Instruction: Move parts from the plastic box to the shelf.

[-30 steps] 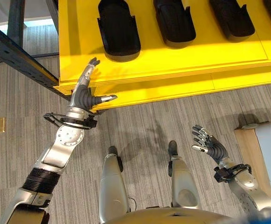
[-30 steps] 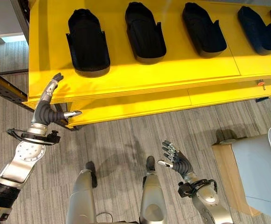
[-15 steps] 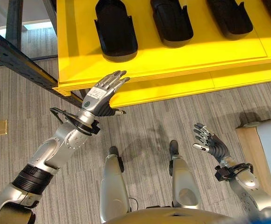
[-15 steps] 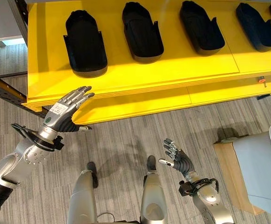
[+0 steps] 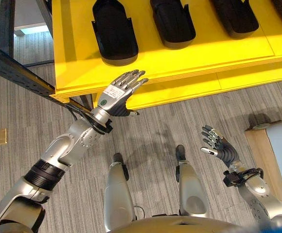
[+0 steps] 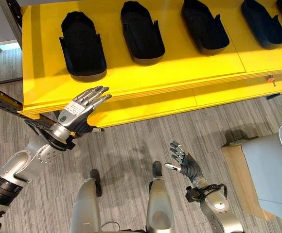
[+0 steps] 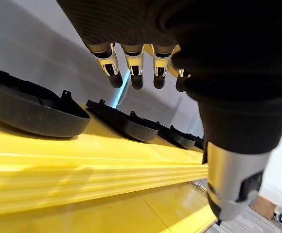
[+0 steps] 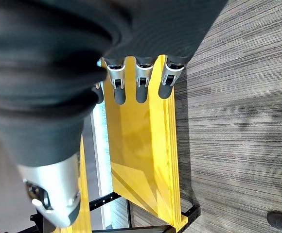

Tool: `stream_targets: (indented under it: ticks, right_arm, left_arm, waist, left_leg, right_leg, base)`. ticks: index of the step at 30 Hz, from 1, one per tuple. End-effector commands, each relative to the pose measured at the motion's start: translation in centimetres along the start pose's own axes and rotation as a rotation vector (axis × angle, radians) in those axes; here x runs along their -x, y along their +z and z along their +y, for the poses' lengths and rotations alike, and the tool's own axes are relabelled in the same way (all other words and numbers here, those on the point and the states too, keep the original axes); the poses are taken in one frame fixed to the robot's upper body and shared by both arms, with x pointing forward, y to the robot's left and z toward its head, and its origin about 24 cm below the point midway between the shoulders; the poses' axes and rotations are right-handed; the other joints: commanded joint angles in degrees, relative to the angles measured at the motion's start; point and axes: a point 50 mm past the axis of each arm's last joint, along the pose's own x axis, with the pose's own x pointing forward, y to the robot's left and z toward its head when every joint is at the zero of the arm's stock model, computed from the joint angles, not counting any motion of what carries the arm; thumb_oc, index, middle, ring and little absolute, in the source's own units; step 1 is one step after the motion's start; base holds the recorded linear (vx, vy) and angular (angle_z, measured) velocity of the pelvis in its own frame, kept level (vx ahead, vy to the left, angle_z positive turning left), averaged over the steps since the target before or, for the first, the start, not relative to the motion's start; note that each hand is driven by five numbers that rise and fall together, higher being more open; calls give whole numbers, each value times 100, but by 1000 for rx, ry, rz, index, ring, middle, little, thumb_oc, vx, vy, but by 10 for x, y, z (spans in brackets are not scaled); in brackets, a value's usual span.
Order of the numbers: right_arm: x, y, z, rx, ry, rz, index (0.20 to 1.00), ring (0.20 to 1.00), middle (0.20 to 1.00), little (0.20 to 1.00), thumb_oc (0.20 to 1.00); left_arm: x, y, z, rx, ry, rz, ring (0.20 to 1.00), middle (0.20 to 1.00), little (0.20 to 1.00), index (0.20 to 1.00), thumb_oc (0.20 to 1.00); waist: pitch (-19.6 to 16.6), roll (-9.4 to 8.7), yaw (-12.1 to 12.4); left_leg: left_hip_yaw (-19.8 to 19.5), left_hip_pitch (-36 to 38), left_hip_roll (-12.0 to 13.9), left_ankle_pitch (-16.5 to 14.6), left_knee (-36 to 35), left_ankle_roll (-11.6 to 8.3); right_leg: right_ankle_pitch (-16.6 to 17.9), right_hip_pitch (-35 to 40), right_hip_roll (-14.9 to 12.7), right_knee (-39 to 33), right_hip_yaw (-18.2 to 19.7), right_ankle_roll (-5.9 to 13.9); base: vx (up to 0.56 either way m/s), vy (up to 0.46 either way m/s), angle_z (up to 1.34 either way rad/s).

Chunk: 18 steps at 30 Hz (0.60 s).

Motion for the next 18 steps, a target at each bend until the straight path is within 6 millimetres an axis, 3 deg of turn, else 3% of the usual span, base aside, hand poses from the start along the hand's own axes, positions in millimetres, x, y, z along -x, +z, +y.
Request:
stream_targets:
  ticks: [1,18]
  right_arm:
    - [3,25,-10,63,-13,-110,1000,1000,1000,1000,1000]
    - [6,21,-10,55,-19,-89,1000,1000,1000,1000,1000]
  left_arm:
    - [-5,6,-7,4,38,-14,1000,1000,1000,1000,1000]
    - [-10,-21,-42,-6,-21,185,1000,1000,1000,1000,1000]
  waist:
    - [-290,86,-68]
    - [-295,49,-127]
  left_leg:
    - [-88,-93,-89,741,-857,93]
    - [-94,-178,-67,654,-684,65]
  right_leg:
    - [-522,-130,135,663,-139,-359]
    - [-616,-205,149,843,-117,-385]
  base:
    - [0,0,0]
    - [4,-1,-1]
